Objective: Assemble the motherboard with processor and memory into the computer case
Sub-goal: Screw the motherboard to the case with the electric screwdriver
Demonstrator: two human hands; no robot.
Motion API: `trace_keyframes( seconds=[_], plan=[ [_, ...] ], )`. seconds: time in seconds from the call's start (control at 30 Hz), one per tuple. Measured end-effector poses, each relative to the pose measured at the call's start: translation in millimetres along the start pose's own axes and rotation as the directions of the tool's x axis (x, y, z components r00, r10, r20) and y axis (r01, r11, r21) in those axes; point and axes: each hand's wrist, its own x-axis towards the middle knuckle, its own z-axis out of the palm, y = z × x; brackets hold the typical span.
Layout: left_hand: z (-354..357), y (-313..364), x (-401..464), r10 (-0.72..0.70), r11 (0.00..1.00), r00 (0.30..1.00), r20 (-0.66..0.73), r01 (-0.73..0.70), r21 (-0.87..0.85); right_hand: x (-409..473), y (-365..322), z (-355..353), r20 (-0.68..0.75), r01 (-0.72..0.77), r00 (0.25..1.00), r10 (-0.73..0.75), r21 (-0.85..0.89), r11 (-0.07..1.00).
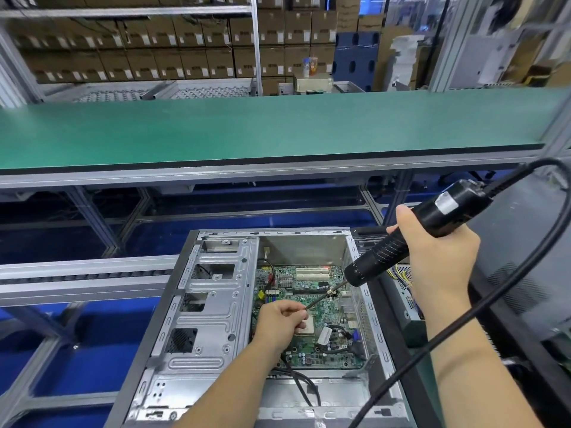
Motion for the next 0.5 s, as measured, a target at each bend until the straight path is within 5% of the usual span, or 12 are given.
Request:
trace_keyframes(
  seconds=[0.5],
  plan=[
    [3.7,4.8,-6.2,0.149,0.931,0.987,0.059,-0.16,0.327,-1.2,-1.4,-0.8,0.025,0.016,1.0,-0.016,0.005,1.0]
  ],
)
